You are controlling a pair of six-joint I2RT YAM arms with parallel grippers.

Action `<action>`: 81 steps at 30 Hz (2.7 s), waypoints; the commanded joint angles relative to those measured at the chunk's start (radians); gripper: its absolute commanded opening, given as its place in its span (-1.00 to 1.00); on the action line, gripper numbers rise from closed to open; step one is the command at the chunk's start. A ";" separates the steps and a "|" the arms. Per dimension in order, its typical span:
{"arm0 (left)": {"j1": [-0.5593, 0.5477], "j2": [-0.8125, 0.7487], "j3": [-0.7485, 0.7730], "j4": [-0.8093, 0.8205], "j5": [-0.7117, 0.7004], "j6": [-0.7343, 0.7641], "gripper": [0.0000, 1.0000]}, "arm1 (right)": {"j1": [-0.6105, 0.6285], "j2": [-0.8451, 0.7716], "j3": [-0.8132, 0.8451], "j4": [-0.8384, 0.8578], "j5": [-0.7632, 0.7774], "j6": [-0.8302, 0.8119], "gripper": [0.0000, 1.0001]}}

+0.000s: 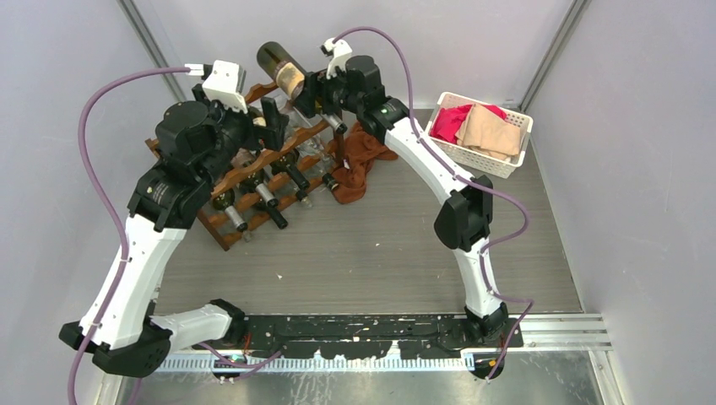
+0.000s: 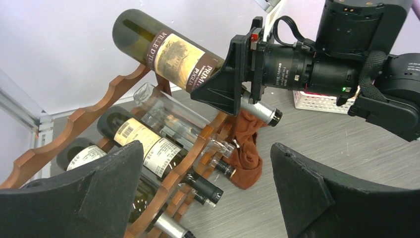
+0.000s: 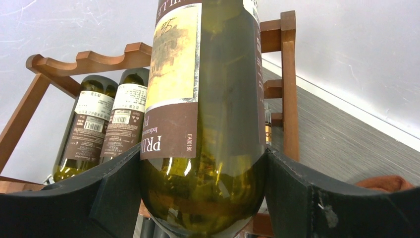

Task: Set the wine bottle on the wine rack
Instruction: Place the wine bottle in the wine rack.

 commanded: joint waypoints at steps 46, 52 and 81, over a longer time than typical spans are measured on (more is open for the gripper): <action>0.083 0.035 0.009 0.069 -0.039 -0.042 0.96 | 0.060 0.125 0.195 0.060 0.153 -0.170 0.21; 0.083 0.027 0.005 0.073 -0.034 -0.055 0.96 | 0.064 0.122 0.187 0.058 0.154 -0.169 0.47; 0.083 -0.075 -0.086 0.141 0.036 -0.247 0.96 | 0.015 -0.099 0.078 0.134 -0.007 -0.171 0.99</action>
